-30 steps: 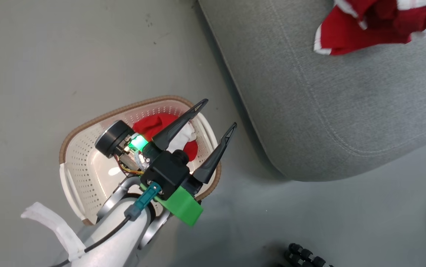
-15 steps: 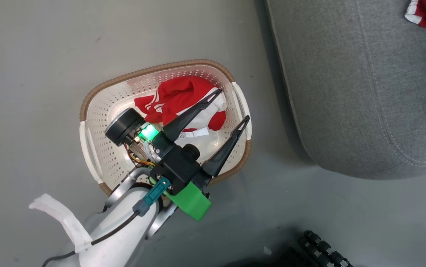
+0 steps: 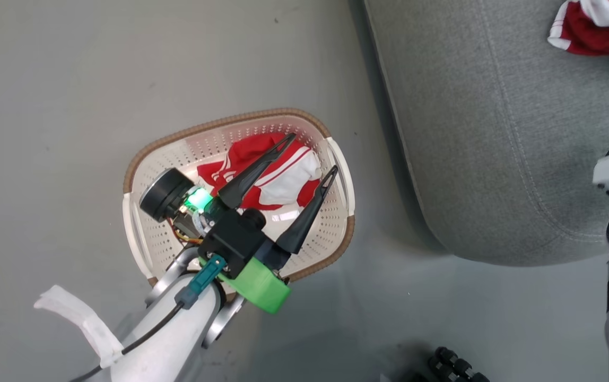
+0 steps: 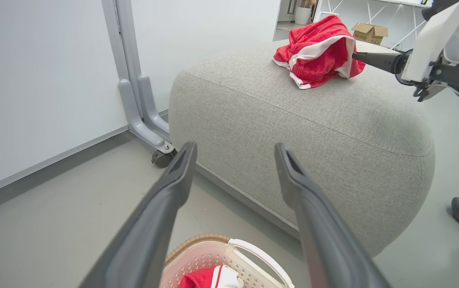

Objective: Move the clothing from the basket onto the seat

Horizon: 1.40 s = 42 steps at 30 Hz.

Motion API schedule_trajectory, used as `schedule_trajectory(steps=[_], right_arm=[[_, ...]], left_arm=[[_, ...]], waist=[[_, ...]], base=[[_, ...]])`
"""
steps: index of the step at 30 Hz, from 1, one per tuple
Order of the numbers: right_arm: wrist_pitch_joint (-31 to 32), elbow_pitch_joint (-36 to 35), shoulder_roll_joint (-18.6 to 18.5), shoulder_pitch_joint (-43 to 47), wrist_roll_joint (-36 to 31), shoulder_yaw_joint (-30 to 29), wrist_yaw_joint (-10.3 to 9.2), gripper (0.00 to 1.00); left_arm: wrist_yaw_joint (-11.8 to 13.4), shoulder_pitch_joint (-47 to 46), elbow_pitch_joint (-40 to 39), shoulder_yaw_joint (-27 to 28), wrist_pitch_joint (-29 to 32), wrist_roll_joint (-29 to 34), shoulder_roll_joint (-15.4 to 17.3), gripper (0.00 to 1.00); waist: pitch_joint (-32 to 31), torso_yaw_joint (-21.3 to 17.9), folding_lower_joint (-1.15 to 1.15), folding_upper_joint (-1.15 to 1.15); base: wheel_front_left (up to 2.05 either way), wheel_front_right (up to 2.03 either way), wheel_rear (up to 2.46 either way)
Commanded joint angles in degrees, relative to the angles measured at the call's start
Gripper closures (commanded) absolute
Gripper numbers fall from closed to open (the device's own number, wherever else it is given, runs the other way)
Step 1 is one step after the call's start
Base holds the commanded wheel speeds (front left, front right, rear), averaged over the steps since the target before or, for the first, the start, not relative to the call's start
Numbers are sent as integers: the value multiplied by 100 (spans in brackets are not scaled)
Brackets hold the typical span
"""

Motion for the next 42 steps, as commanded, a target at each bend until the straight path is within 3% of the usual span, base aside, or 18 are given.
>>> schedule_trajectory(steps=[1,11,17,25,33,42], right_arm=[[-17,-168,72,192,-45,22,-6,0],[-17,-1216,514,1358,-171,943,-6,0],[-17,-1517,593,1753,-282,1498,-6,0],[48,-1994,616,2194,-527,1863,-6,0],[292,-2539,638,2702,-670,1986,-6,0],[566,-2868,649,3172,-691,2071,-6,0]], left_arm=[[41,122,33,35,-55,-64,16,0],[449,623,133,523,-250,-423,-83,0],[740,905,18,1093,-263,-540,-172,0],[929,1408,-204,2058,-259,-510,-459,0],[784,2058,-193,2879,-260,-337,-745,0],[483,2680,-75,3251,-261,-13,-914,0]], waist=[[-299,-4,-1,0],[-1116,305,-1,0],[-1480,627,-1,0],[-1829,1060,-1,0],[-2165,1290,-1,0],[-2559,1325,-1,0]], base=[[0,0,0],[0,0,0],[0,0,0],[0,0,0],[0,0,0],[0,0,0]])
